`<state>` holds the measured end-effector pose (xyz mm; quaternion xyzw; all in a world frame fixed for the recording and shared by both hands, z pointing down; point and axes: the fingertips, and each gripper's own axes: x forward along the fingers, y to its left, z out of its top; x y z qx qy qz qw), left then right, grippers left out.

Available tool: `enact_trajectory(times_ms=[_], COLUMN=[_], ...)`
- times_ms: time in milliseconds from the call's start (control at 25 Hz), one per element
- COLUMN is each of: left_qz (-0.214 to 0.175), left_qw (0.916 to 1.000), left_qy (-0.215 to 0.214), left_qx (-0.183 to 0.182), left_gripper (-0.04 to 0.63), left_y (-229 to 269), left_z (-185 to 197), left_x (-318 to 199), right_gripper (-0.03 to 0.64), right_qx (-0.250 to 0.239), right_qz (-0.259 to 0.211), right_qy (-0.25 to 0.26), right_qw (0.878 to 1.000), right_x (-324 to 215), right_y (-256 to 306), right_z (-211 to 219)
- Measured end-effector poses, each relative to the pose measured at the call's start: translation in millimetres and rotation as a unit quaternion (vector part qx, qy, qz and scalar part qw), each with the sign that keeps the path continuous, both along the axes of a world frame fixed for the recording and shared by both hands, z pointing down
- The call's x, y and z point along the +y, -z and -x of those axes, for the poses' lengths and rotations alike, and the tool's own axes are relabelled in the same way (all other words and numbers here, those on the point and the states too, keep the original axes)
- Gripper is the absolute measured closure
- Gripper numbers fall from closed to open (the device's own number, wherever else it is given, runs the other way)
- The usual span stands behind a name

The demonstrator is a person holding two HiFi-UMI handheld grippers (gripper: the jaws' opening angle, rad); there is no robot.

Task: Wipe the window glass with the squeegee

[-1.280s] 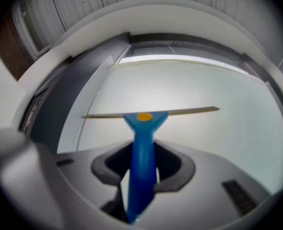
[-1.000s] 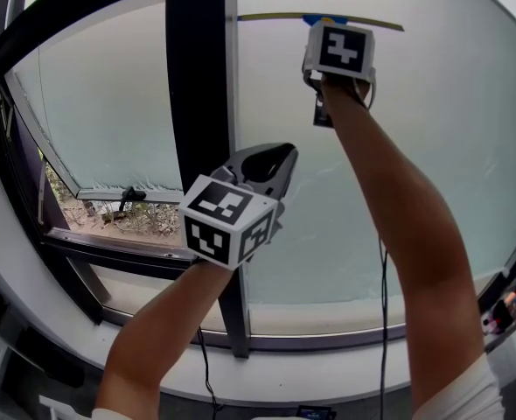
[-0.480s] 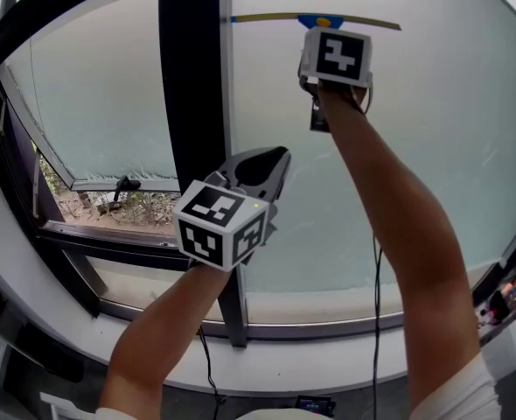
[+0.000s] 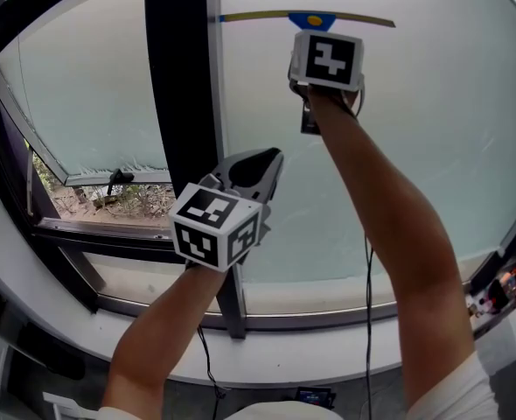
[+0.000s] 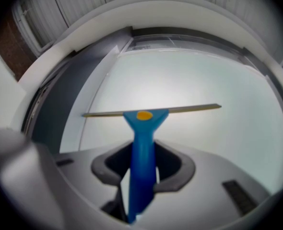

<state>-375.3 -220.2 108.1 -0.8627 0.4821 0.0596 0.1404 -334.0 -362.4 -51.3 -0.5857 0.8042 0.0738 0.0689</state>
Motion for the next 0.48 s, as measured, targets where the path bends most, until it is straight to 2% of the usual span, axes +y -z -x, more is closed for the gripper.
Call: enact_trajectory(times_ms=[480], left_qz=[0.018], left_qw=[0.9998], left_qy=[-0.006], left_qx=[0.01], left_gripper=[0.567], left_y=[-22.5], left_z=[-0.5], left_x=[0.5], right_gripper=[0.471], right_qx=[-0.004], right_qz=[0.007], right_qy=[0.008], right_qw=[1.0], right_x=[-0.3], right_y=[-33.1], right_z=[0.7])
